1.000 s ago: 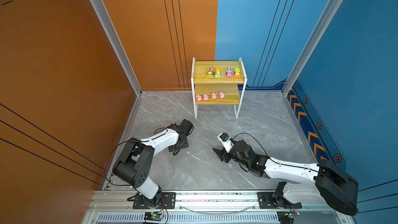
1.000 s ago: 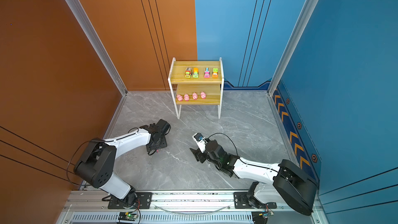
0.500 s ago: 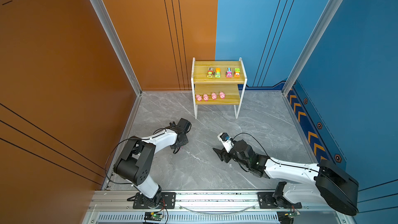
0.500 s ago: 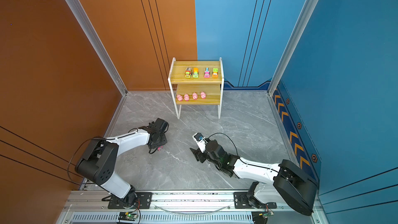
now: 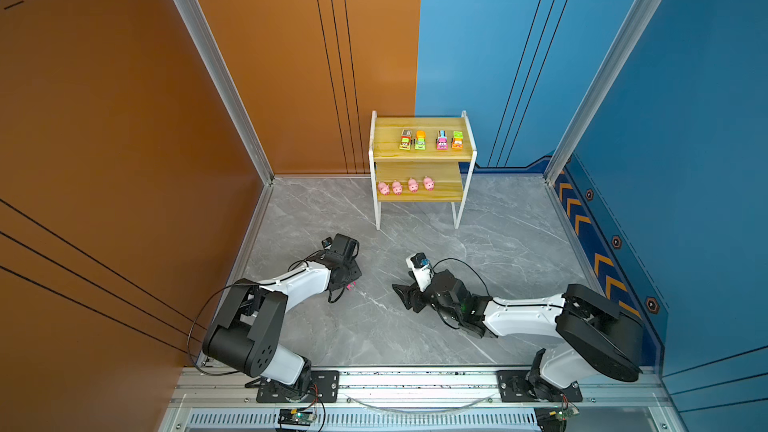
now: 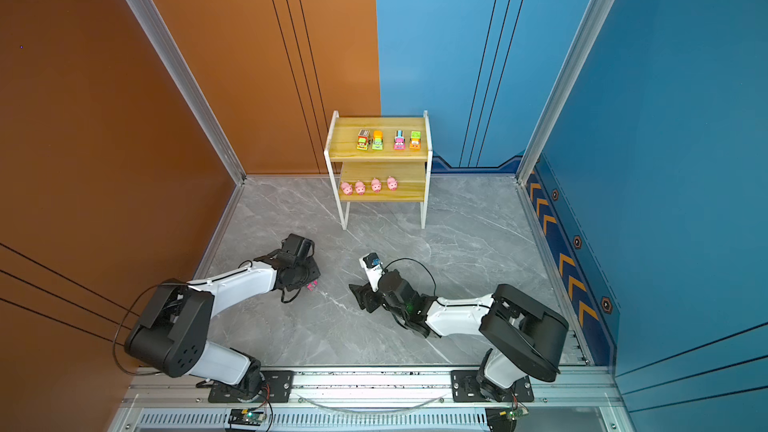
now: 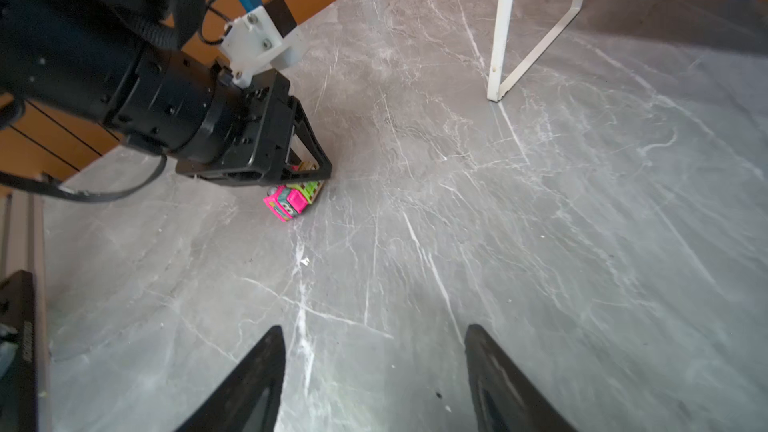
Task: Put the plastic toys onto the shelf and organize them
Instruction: 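Set the pink truck down near the right gripper while it approaches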
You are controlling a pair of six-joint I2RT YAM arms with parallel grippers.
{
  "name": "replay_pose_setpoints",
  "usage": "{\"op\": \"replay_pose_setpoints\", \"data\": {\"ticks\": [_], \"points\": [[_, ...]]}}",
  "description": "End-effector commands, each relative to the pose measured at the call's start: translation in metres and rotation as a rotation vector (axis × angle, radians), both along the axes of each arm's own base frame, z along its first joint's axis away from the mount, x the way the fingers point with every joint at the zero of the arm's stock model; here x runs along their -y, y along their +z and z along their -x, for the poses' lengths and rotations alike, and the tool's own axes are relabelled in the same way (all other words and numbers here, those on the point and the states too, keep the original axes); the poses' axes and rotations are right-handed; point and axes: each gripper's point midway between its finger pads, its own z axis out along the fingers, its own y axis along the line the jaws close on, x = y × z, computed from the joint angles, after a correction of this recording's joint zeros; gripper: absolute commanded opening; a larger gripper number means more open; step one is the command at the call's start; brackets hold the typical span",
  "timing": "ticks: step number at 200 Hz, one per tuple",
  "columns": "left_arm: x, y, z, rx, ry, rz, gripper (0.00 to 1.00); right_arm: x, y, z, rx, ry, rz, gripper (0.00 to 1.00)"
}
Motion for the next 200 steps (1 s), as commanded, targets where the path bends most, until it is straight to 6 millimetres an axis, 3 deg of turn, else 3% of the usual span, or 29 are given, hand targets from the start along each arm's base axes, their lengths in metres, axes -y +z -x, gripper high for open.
{"op": "replay_pose_setpoints", "data": {"ticks": [1, 73, 200], "points": [[0.015, 0.016, -0.008, 0.063, 0.023, 0.128, 0.27, -0.016, 0.023, -0.013, -0.049, -0.074, -0.218, 0.69], [0.037, 0.049, -0.026, 0.18, 0.112, 0.35, 0.27, -0.04, 0.007, -0.032, -0.178, -0.132, -0.375, 0.68], [0.067, 0.067, -0.031, 0.242, 0.151, 0.474, 0.27, -0.063, -0.011, -0.052, -0.208, -0.15, -0.373, 0.67]]}}
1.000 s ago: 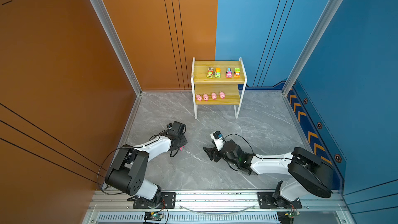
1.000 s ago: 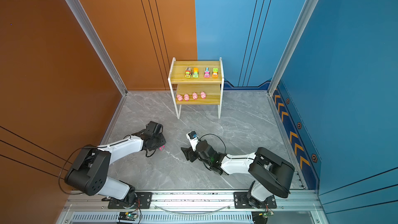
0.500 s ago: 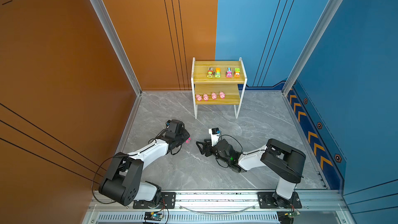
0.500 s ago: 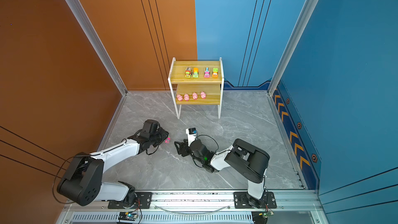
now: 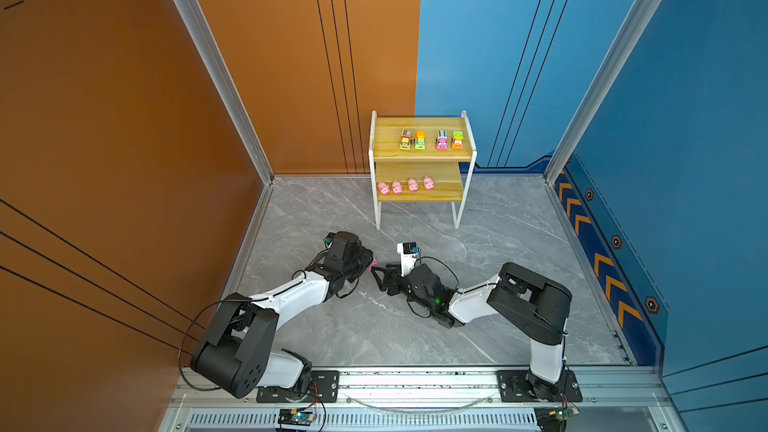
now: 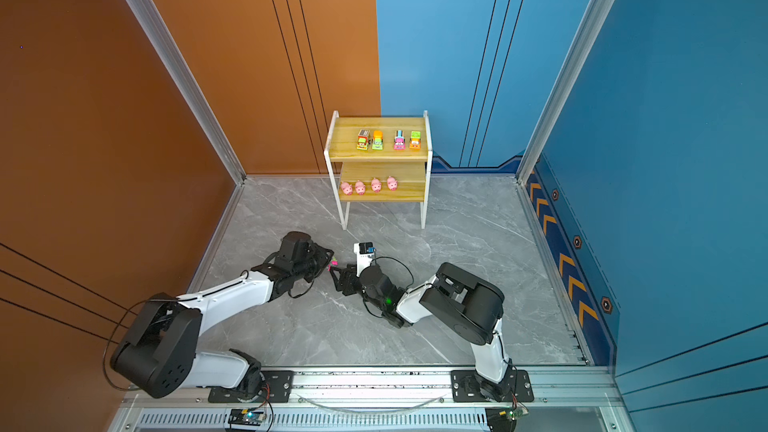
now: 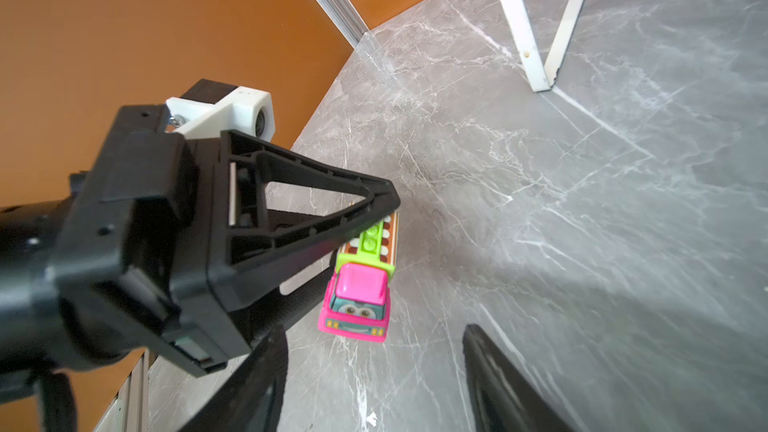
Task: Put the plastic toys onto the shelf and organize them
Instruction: 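Set the pink truck down near the right gripper while it approaches, then lower the right gripper over the pink truck and close on it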
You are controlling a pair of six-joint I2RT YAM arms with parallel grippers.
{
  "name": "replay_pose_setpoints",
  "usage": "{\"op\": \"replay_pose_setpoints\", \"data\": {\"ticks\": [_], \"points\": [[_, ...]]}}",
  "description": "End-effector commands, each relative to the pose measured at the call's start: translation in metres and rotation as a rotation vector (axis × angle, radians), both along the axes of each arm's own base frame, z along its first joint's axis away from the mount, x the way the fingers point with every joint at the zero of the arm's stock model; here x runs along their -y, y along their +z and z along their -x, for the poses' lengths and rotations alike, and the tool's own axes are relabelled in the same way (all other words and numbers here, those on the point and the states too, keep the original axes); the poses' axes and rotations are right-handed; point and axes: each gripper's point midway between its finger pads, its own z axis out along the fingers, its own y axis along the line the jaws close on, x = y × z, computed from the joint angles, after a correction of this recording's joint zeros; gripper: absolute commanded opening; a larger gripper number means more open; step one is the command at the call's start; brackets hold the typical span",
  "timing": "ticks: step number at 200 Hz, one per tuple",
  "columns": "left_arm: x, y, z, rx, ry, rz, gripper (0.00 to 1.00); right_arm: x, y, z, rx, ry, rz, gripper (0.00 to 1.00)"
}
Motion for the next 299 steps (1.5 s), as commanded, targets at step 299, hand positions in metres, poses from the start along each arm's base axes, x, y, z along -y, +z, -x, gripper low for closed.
{"op": "replay_pose_setpoints", "data": {"ticks": [299], "points": [[-0.036, 0.031, 0.009, 0.089, 0.038, -0.053, 0.66, 0.012, -0.005, -0.012, 0.095, -0.034, 0.08, 0.33]]}}
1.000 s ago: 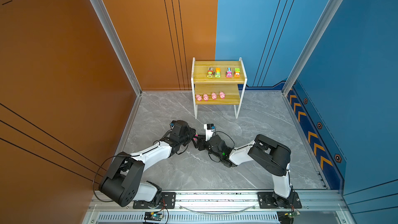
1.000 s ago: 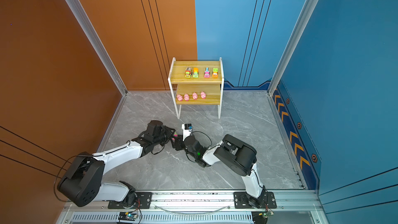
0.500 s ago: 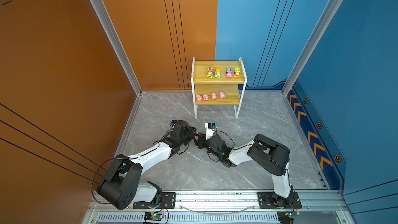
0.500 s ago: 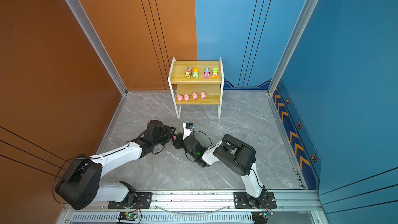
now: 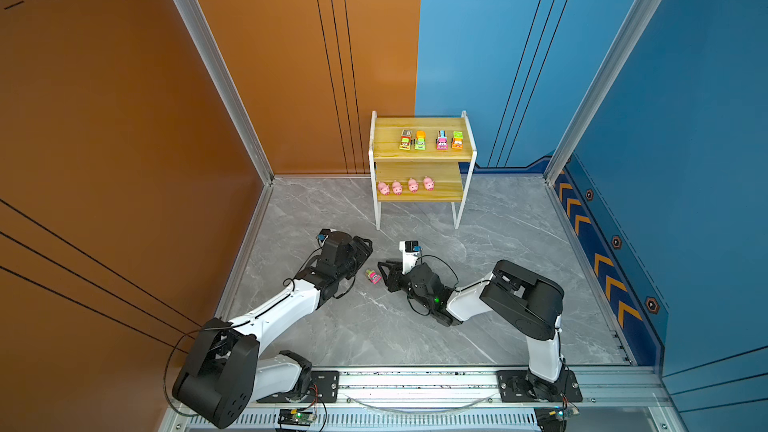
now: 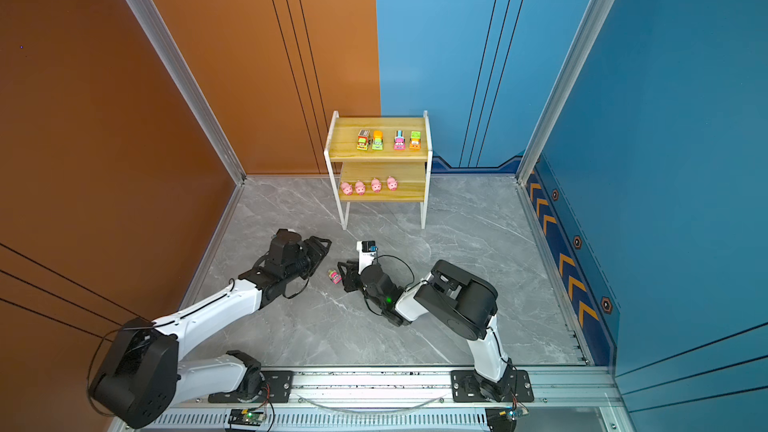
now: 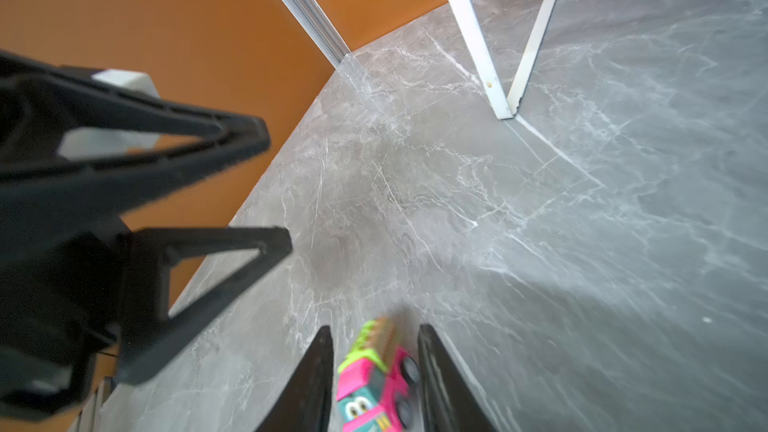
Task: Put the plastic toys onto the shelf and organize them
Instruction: 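Lower the right gripper over the pink truck and close on it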
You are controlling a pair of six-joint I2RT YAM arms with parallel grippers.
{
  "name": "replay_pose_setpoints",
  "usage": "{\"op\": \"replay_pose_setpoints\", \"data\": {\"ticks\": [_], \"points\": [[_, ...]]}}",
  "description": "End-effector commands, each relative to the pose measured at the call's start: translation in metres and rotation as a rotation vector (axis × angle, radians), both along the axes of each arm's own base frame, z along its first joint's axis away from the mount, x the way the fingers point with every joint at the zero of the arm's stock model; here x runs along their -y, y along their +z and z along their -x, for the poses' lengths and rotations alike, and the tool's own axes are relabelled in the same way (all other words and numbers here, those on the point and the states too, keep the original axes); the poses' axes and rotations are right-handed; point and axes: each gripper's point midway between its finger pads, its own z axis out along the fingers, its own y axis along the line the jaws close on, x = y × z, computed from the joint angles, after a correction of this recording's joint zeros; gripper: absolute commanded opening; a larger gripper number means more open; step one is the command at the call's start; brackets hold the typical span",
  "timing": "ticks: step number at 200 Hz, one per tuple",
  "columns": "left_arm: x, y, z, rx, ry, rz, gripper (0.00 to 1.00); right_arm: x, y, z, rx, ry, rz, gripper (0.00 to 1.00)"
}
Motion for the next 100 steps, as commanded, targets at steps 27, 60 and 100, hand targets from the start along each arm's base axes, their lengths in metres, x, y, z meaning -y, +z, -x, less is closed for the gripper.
{"op": "replay_pose_setpoints", "data": {"ticks": [27, 60, 100], "points": [[-0.033, -0.019, 0.011, -0.064, 0.01, -0.074, 0.67, -0.006, -0.004, 0.01, 0.053, 0.078, 0.107, 0.34], [-0.049, -0.018, 0.016, -0.085, 0.005, -0.133, 0.69, -0.007, -0.008, 0.021, 0.147, 0.18, 0.258, 0.42], [-0.05, -0.03, 0.022, -0.13, -0.052, -0.159, 0.7, -0.018, -0.022, 0.037, 0.274, 0.396, 0.456, 0.59]]}}
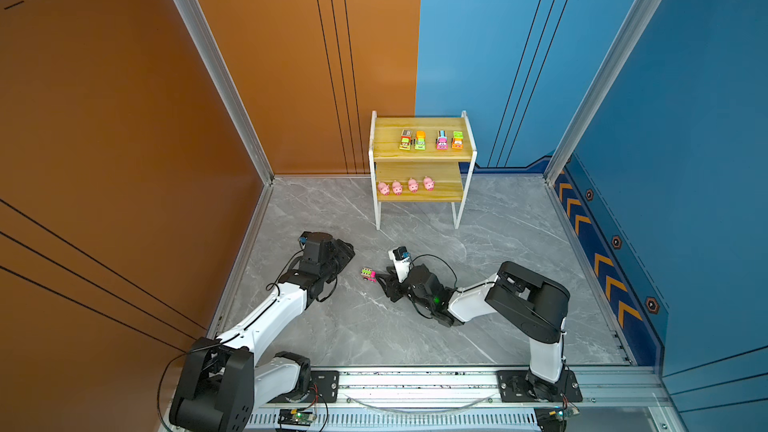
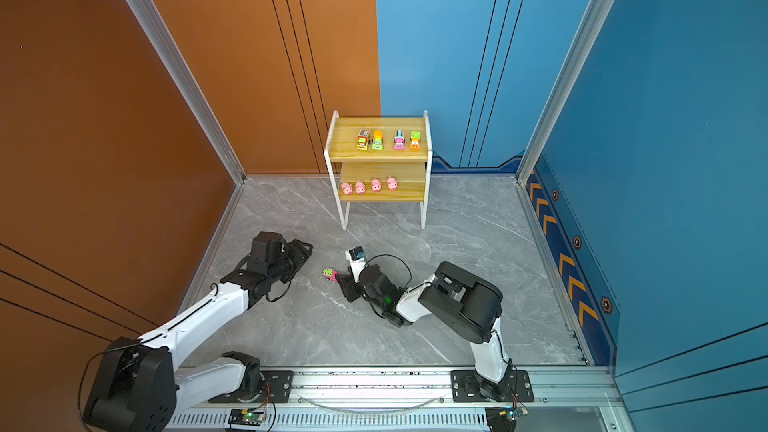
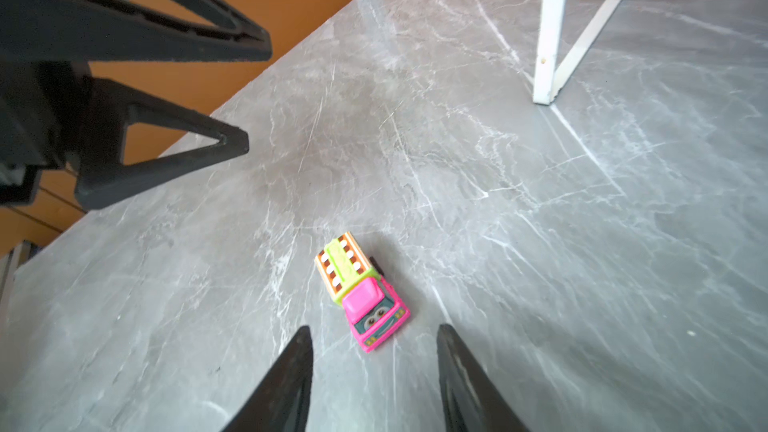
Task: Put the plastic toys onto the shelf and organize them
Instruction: 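Lower the right gripper over the pink truck and close on it, then lift the pink truck with the right gripper while the left gripper draws back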
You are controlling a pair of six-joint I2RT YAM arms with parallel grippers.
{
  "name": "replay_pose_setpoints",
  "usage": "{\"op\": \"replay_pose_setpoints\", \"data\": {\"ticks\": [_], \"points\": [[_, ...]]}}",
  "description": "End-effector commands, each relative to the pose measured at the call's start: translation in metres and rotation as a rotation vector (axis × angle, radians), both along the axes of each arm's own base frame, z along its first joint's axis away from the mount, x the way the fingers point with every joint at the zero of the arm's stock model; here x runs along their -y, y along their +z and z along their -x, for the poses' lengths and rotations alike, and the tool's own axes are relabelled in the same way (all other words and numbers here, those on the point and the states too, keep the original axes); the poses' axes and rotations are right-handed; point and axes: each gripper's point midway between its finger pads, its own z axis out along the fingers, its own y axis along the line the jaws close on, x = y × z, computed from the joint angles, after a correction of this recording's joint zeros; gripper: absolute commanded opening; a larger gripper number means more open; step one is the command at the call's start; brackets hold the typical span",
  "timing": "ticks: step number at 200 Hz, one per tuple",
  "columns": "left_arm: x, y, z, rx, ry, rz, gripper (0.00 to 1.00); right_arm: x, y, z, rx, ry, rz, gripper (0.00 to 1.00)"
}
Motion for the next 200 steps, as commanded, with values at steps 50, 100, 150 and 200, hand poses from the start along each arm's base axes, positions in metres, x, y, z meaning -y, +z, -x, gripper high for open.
{"op": "replay_pose_setpoints", "data": {"ticks": [50, 100, 150, 200], "points": [[0.009, -0.015, 0.014, -0.046, -0.15, -0.047, 0.74, -0.013, -0.022, 0.004, 0.198, 0.269, 0.195, 0.68], [0.01, -0.013, 0.013, -0.042, -0.196, -0.071, 0.79, -0.024, -0.024, -0.012, 0.223, 0.305, 0.182, 0.66], [0.007, 0.0, 0.007, -0.036, -0.218, -0.084, 0.79, -0.04, -0.033, -0.013, 0.212, 0.342, 0.175, 0.58], [0.0, 0.01, 0.009, -0.04, -0.226, -0.088, 0.79, -0.053, -0.038, -0.012, 0.22, 0.351, 0.192, 0.49]]}}
